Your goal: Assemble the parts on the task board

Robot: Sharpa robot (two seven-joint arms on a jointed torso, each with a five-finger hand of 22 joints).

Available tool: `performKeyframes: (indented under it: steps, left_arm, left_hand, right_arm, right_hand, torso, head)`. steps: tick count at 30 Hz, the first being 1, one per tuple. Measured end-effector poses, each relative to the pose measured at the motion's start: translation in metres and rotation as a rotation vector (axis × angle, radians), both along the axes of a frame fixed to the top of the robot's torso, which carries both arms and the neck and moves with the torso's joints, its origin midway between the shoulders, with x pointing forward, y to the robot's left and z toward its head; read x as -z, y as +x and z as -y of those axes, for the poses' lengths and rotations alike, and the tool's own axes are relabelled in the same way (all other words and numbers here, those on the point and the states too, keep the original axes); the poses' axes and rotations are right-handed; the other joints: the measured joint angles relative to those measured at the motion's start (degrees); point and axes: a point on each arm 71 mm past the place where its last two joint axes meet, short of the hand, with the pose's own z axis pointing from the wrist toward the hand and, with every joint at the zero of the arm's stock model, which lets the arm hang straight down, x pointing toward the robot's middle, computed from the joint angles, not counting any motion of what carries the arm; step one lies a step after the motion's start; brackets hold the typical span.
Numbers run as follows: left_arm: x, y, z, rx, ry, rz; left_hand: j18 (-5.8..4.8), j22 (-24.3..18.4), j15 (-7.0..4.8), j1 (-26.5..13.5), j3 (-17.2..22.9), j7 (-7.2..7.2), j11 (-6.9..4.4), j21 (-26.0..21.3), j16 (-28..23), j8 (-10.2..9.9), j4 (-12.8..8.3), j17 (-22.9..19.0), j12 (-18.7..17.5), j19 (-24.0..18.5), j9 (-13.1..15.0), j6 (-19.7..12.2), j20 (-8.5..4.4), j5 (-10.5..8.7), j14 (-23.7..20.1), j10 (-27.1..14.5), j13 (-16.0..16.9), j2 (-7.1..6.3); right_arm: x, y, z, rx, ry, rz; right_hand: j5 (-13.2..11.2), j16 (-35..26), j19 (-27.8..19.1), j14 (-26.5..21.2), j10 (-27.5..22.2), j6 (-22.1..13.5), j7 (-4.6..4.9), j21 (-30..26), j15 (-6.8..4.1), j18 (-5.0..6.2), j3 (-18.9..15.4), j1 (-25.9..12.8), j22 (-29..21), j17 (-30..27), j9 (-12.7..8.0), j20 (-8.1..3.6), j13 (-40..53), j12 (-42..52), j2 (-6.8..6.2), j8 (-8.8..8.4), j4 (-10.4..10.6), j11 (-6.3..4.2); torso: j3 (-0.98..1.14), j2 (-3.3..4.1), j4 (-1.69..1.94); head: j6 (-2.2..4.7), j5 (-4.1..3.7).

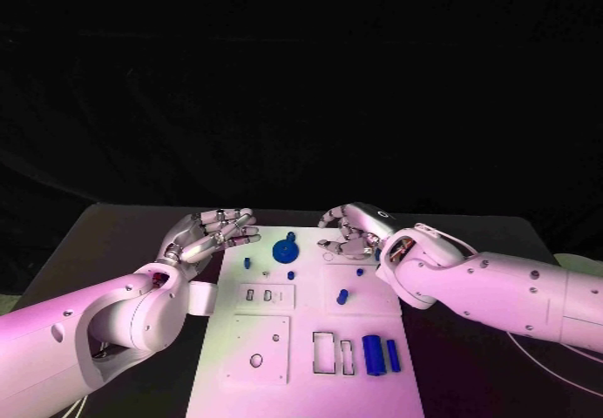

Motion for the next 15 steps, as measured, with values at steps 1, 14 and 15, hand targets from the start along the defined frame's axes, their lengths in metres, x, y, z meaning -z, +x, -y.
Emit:
performKeyframes:
  steps: [1, 14, 15]
  left_arm:
    - [0.000, 0.000, 0.000, -0.001, 0.000, 0.000]
    - [0.000, 0.000, -0.001, 0.002, -0.001, 0.000]
    - [0.000, 0.000, -0.001, 0.002, -0.001, 0.000]
  left_hand:
    - [0.00, 0.00, 0.00, 0.00, 0.12, 0.00, 0.00, 0.00, 0.00, 0.00, 0.00, 0.00, 0.00, 0.00, 0.00, 0.00, 0.00, 0.00, 0.00, 0.00, 0.00, 0.00]
    - [0.01, 0.00, 0.00, 0.00, 0.12, 0.00, 0.00, 0.00, 0.00, 0.00, 0.00, 0.06, 0.00, 0.00, 0.00, 0.00, 0.00, 0.00, 0.00, 0.00, 0.00, 0.00]
    - [0.00, 0.00, 0.00, 0.00, 0.12, 0.00, 0.00, 0.00, 0.00, 0.00, 0.00, 0.06, 0.00, 0.00, 0.00, 0.00, 0.00, 0.00, 0.00, 0.00, 0.00, 0.00]
  right_arm:
    - [-0.002, -0.001, 0.009, 0.007, 0.017, -0.009]
    - [0.002, -0.006, 0.101, 0.089, 0.123, -0.104]
    - [0.004, -0.006, 0.105, 0.093, 0.122, -0.111]
  right_hand:
    - [0.11, 0.00, -0.18, 0.00, 0.00, 0.23, 0.01, -0.12, 0.00, 0.00, 0.26, 0.39, -0.21, 0.00, 0.00, 0.18, 0.00, 0.00, -0.27, 0.00, -0.26, 0.00]
    - [1.11, 0.00, -0.82, 0.00, -0.53, -0.11, 0.51, -0.91, 0.00, 0.00, 0.85, 2.37, -0.97, 0.00, -0.60, 0.38, -0.95, -0.59, -1.67, -2.13, -2.63, 0.52]
    - [1.22, 0.00, -0.87, -0.12, -0.73, -0.63, 0.58, -1.13, 0.11, -0.01, 0.85, 2.37, -1.03, 0.00, -0.71, 0.43, -1.10, -0.62, -1.67, -2.53, -2.63, 0.73]
  torso:
    - [0.04, -0.04, -0.14]
    - [0.87, -0.49, -1.45]
    - [0.93, -0.50, -1.48]
  head:
    - [0.01, -0.12]
    - [-0.22, -1.42]
    - [-0.23, -1.46]
